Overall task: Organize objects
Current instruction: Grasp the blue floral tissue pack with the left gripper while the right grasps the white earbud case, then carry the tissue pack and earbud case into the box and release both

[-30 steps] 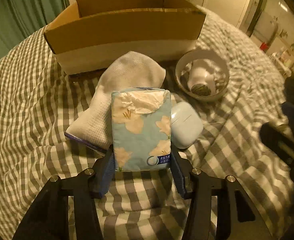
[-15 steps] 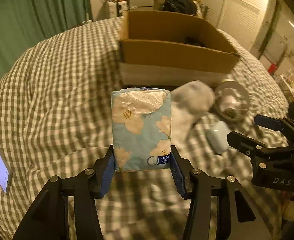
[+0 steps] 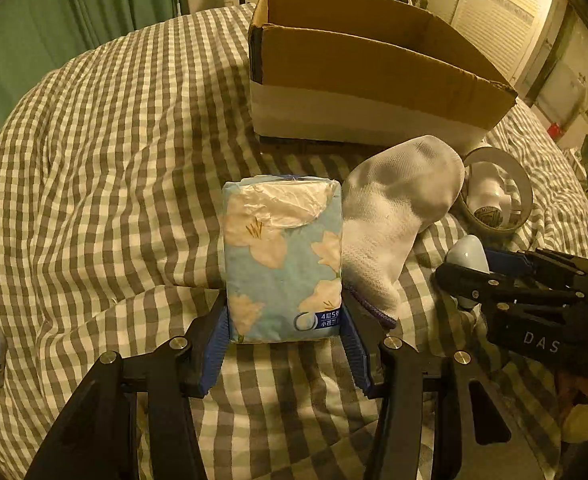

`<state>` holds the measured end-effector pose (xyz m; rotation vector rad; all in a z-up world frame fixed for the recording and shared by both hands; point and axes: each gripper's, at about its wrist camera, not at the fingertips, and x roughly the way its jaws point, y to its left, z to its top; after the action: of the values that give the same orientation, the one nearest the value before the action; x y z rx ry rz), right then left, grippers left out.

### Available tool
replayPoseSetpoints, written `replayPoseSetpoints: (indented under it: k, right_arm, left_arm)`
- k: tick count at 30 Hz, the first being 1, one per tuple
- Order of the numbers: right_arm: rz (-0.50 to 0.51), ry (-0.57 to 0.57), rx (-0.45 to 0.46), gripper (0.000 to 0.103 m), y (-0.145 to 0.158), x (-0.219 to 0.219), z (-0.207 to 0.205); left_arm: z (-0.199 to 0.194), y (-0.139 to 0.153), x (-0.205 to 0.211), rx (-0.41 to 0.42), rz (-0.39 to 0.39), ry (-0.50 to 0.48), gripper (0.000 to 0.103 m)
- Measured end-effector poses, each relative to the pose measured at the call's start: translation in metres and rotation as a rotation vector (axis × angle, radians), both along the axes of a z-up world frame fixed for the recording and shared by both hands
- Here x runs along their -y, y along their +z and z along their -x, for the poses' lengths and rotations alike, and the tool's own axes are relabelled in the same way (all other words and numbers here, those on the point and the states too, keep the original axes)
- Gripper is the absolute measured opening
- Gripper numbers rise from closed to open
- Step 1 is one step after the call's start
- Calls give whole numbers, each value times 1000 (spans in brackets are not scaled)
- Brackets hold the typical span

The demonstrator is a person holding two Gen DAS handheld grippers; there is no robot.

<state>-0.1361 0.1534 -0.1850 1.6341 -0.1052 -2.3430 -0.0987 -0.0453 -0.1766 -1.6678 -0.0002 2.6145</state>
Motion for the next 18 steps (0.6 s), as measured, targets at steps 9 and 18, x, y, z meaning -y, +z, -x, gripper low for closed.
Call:
replayPoseSetpoints:
  k: [9,18]
  right_arm:
    - [-20,15,-67,52,15,1,-18]
    - [-41,32,-184,52,56,2,-56]
  left_arm:
    - [-11,17,-9,-24,6,-3,52]
    - [-29,58,-27,-98,14,-35,52]
